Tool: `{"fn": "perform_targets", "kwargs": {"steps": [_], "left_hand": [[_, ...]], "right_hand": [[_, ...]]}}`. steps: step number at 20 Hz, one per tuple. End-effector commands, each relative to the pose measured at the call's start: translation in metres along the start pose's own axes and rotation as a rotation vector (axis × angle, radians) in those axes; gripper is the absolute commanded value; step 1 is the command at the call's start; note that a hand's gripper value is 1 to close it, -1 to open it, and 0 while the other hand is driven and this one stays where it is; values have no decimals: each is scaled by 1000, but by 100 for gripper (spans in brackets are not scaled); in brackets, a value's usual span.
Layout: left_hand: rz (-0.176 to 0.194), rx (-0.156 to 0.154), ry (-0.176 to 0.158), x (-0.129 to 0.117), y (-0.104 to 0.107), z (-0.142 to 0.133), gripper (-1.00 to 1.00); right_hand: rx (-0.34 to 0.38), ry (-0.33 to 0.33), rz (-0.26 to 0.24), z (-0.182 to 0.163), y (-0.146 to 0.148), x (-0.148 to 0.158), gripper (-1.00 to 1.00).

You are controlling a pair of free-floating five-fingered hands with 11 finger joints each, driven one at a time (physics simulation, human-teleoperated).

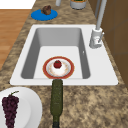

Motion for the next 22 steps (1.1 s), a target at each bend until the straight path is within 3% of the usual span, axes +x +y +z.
{"fn": "perform_targets", "kwargs": {"steps": [1, 10, 22], "left_hand": [[0, 0, 0, 0, 0, 0, 0], [0, 0, 0, 0, 0, 0, 0], [0, 0, 0, 0, 0, 0, 0]], "right_hand": [[2, -25, 0, 1, -33, -19, -100], [37, -148, -18, 17, -106, -62, -100], [79, -181, 47, 27, -178, -136, -100]]}}
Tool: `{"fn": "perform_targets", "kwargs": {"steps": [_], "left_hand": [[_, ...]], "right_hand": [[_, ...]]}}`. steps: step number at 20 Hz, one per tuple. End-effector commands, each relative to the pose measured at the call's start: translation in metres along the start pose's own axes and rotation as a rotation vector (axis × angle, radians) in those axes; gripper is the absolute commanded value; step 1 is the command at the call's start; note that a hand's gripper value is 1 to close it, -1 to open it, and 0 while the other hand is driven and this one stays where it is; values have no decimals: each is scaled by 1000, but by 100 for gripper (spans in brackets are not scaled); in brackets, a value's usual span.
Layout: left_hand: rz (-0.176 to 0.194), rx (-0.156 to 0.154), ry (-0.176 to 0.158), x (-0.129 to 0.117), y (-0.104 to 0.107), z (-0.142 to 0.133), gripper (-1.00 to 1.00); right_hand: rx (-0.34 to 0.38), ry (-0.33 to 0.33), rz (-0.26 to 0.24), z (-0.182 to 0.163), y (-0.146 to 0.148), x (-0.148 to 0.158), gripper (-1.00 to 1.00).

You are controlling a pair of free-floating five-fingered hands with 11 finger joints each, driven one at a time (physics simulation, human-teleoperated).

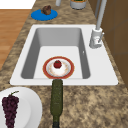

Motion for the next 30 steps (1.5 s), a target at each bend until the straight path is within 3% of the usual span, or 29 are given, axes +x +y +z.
{"fn": "perform_targets", "kwargs": {"steps": [1, 12, 18, 30], "left_hand": [[0, 0, 0, 0, 0, 0, 0], [0, 0, 0, 0, 0, 0, 0], [0, 0, 0, 0, 0, 0, 0], [0, 0, 0, 0, 0, 0, 0]], "right_hand": [[50, -26, 58, 4, -12, -22, -100], [35, -10, 90, 20, 16, -95, -100], [57, -19, 140, 25, 37, -130, -100], [148, -51, 392, 31, 53, -168, -100]]}}
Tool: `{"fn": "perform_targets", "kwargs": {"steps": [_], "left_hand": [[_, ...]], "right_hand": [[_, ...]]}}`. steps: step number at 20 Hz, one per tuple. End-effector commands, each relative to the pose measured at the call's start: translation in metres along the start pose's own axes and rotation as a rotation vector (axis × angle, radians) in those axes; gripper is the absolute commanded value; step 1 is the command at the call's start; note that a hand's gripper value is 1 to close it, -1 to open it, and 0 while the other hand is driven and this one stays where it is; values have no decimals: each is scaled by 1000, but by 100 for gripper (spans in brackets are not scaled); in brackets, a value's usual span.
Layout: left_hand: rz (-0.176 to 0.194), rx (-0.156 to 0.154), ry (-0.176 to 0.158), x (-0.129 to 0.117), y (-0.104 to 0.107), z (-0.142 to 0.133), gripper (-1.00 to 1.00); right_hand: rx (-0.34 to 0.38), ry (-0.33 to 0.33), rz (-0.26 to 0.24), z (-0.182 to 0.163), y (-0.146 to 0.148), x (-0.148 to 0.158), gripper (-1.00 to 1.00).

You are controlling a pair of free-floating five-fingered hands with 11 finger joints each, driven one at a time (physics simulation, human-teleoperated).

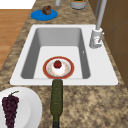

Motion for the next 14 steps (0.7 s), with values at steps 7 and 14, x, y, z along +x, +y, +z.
{"fn": "perform_targets", "kwargs": {"steps": [7, 14], "left_hand": [[0, 0, 0, 0, 0, 0, 0], [0, 0, 0, 0, 0, 0, 0]], "right_hand": [[31, -44, 236, -6, 18, -18, -100], [25, -39, 316, -16, 31, -34, -100]]}}
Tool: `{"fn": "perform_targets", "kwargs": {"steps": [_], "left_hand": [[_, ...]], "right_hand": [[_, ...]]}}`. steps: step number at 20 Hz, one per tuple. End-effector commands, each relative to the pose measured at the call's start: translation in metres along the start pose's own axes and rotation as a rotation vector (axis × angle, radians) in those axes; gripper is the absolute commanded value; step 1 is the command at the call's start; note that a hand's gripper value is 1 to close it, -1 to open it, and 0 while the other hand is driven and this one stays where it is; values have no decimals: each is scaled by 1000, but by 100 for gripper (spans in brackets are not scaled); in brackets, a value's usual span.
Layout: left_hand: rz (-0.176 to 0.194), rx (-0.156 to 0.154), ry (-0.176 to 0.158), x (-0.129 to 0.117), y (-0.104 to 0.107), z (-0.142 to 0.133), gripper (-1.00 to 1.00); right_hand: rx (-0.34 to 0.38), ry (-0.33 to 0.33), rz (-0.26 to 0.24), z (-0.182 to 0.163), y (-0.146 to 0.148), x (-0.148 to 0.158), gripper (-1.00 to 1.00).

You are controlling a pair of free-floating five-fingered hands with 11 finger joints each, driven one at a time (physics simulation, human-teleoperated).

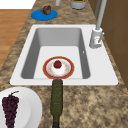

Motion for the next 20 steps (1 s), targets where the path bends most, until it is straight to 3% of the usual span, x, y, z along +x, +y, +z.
{"fn": "perform_targets", "kwargs": {"steps": [1, 16, 20], "left_hand": [[0, 0, 0, 0, 0, 0, 0], [0, 0, 0, 0, 0, 0, 0], [0, 0, 0, 0, 0, 0, 0]], "right_hand": [[-9, -7, 157, -8, 7, -9, -100], [-26, -6, 354, -41, 30, -43, -100], [10, -31, 402, -48, 50, -40, -100]]}}
